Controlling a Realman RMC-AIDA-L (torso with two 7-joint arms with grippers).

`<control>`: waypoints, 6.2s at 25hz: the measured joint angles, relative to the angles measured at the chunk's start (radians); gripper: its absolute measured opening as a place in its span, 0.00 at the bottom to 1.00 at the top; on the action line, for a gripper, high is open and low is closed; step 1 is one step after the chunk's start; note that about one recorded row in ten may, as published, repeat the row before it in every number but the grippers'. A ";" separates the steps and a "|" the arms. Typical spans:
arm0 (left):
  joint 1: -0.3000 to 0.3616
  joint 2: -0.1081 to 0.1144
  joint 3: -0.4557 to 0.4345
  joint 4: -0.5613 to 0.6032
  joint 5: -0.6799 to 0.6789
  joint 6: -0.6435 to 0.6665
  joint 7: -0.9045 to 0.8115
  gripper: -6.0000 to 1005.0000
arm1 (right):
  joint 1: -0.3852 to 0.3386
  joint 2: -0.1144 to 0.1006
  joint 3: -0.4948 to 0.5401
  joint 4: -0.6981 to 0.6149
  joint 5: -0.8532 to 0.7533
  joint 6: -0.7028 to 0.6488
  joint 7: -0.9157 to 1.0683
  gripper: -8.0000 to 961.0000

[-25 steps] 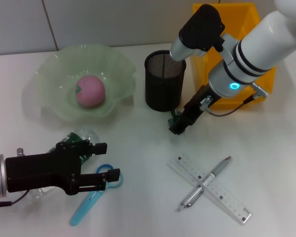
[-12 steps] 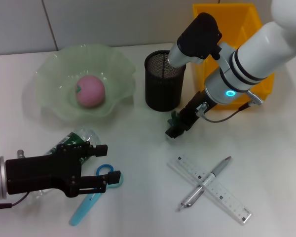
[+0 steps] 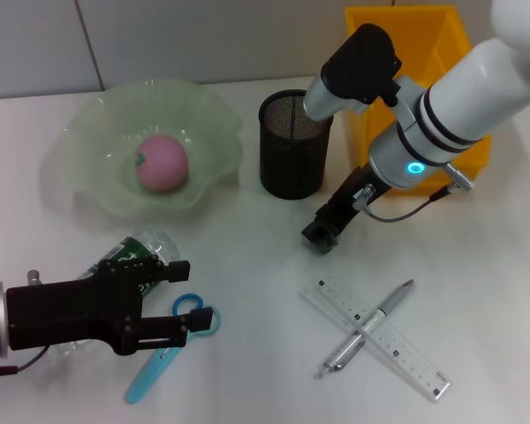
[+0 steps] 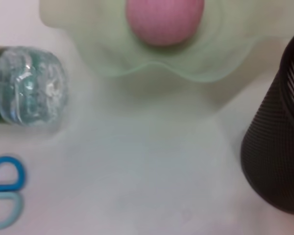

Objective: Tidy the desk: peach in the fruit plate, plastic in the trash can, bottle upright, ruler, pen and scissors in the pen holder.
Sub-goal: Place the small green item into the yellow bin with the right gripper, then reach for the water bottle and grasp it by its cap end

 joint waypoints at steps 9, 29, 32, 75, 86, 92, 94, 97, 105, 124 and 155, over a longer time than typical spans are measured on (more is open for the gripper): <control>0.001 0.003 -0.001 0.000 0.000 0.006 -0.002 0.79 | -0.111 -0.007 0.024 -0.270 0.054 -0.172 0.053 0.33; 0.002 0.005 0.000 0.000 0.000 0.027 -0.002 0.79 | -0.259 -0.032 0.512 -0.679 0.147 -0.377 0.048 0.19; 0.002 0.005 -0.001 0.000 0.000 0.031 -0.002 0.79 | -0.262 -0.039 0.560 -0.666 0.148 -0.339 0.026 0.18; 0.011 0.017 -0.005 0.000 -0.008 0.091 -0.005 0.79 | -0.420 -0.015 0.554 -0.573 0.516 -0.395 -0.207 0.69; 0.001 0.021 -0.027 0.002 -0.008 0.110 -0.017 0.79 | -0.464 -0.052 0.553 -0.262 0.614 -0.562 -0.538 0.69; -0.001 0.031 -0.028 0.004 -0.006 0.107 -0.038 0.79 | -0.457 -0.074 0.547 -0.124 0.583 -0.594 -0.648 0.69; -0.001 0.035 -0.029 0.005 -0.005 0.103 -0.040 0.79 | -0.456 -0.074 0.547 -0.108 0.550 -0.605 -0.667 0.69; -0.001 0.037 -0.029 0.005 -0.004 0.099 -0.040 0.79 | -0.449 -0.067 0.547 -0.099 0.493 -0.614 -0.676 0.69; -0.004 0.062 -0.031 0.014 -0.001 0.091 -0.031 0.79 | -0.433 -0.067 0.548 -0.085 0.448 -0.616 -0.677 0.69; 0.046 0.072 -0.071 0.404 0.312 0.157 -0.221 0.79 | -0.419 -0.071 0.548 -0.090 0.439 -0.624 -0.645 0.69; 0.005 0.030 -0.173 0.600 0.595 0.227 -0.396 0.79 | -0.372 -0.072 0.546 -0.093 0.415 -0.616 -0.629 0.69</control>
